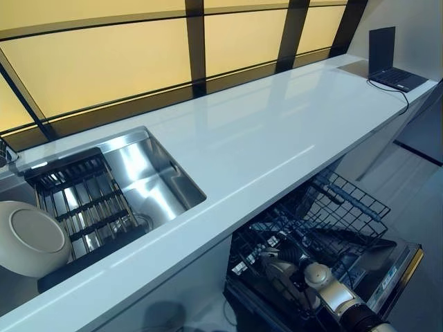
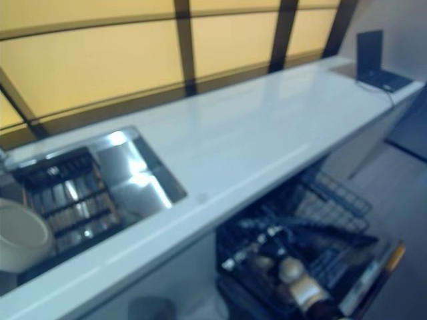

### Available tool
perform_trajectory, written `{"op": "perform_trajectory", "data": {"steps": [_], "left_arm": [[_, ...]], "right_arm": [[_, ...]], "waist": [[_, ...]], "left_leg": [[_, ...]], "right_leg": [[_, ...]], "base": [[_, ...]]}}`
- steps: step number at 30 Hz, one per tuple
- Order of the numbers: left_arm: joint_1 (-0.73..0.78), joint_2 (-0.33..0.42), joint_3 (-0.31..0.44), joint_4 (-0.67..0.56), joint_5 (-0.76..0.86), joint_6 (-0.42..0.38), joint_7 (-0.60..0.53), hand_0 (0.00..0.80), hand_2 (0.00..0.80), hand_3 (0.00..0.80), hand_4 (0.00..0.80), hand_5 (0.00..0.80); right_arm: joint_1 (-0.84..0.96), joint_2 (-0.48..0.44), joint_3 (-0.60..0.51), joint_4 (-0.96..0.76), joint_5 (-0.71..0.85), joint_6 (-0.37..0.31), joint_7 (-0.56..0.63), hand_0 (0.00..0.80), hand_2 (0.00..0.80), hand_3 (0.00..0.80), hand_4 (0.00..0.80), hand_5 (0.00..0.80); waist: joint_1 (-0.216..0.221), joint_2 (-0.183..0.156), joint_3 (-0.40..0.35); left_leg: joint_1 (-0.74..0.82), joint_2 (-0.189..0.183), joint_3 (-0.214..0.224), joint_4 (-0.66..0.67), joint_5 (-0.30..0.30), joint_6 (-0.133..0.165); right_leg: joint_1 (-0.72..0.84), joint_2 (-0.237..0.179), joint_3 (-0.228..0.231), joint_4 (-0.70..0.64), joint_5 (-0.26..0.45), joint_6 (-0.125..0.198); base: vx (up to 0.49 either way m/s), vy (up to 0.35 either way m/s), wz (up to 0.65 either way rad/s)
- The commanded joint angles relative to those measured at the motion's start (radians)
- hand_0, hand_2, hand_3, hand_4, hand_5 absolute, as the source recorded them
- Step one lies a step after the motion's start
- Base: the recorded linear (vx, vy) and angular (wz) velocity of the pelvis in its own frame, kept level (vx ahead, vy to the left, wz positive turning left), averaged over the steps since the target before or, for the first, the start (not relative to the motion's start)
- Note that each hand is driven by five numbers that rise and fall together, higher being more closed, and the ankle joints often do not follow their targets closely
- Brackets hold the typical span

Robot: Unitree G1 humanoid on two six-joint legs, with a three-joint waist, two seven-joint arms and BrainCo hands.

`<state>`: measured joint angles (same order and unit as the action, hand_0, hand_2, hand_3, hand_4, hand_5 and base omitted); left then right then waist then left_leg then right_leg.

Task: Take plates into dishwasher

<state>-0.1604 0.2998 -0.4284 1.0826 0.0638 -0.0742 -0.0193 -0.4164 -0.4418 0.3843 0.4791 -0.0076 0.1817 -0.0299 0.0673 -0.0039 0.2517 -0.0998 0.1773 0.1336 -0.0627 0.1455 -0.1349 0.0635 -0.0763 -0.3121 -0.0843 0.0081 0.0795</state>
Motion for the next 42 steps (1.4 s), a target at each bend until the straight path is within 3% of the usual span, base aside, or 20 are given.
{"op": "perform_trajectory", "data": {"steps": [1,8,17,28,35,42], "left_arm": [[-0.036,0.008,0.013,0.017,0.008,-0.012,0.019,0.0,0.0,0.0,0.0,0.0],[-0.02,0.019,0.045,0.011,0.01,-0.016,0.028,0.0,0.0,0.0,0.0,0.0],[0.03,0.033,0.09,0.02,0.011,-0.041,0.045,0.0,0.0,0.0,0.0,0.0],[0.046,0.031,0.098,0.039,0.006,-0.055,0.052,0.0,0.0,0.0,0.0,0.0],[0.052,0.017,0.088,0.052,-0.016,-0.061,0.061,0.0,0.0,0.0,0.0,0.0],[0.046,0.002,0.082,0.066,-0.042,-0.055,0.064,0.0,0.0,0.0,0.0,0.0]], "right_arm": [[0.062,-0.004,-0.049,-0.095,0.041,-0.023,-0.006,0.0,0.0,0.0,0.0,0.0],[0.141,-0.031,-0.119,-0.266,0.081,-0.055,0.011,0.0,0.0,0.0,0.0,0.0],[0.299,-0.111,-0.263,-0.538,0.108,-0.149,0.067,0.0,0.0,0.0,0.0,0.0],[0.359,-0.142,-0.375,-0.674,0.205,-0.195,0.063,0.0,0.0,0.0,0.0,0.0],[0.362,-0.097,-0.425,-0.735,0.449,-0.259,0.064,0.0,0.0,0.0,0.0,0.0],[0.303,-0.034,-0.423,-0.81,0.653,-0.249,0.171,0.0,0.0,0.0,0.0,0.0]], "waist": [[-0.011,-0.023,0.01],[-0.03,-0.034,0.017],[-0.07,-0.057,0.005],[-0.099,-0.07,-0.011],[-0.11,-0.065,-0.021],[-0.097,-0.062,-0.031]], "left_leg": [[-0.055,-0.069,-0.008,-0.015,0.002,0.075],[-0.046,-0.058,0.006,-0.015,0.0,0.076],[-0.031,-0.04,0.041,-0.016,-0.008,0.077],[-0.024,-0.021,0.073,-0.009,-0.011,0.071],[-0.021,-0.01,0.09,-0.002,-0.009,0.069],[-0.031,-0.011,0.089,0.024,-0.016,0.07]], "right_leg": [[-0.068,0.004,0.039,0.132,-0.048,-0.053],[-0.072,0.009,0.048,0.139,-0.049,-0.051],[-0.064,0.019,0.068,0.136,-0.054,-0.045],[-0.05,0.026,0.085,0.124,-0.056,-0.044],[-0.036,0.027,0.092,0.12,-0.06,-0.048],[-0.021,0.018,0.082,0.125,-0.07,-0.055]], "base": [[0.0,0.0,0.0],[0.0,0.0,0.0],[0.003,-0.011,-0.08],[0.001,-0.006,-0.07],[0.006,0.012,-0.03],[0.033,0.045,-0.01]]}}
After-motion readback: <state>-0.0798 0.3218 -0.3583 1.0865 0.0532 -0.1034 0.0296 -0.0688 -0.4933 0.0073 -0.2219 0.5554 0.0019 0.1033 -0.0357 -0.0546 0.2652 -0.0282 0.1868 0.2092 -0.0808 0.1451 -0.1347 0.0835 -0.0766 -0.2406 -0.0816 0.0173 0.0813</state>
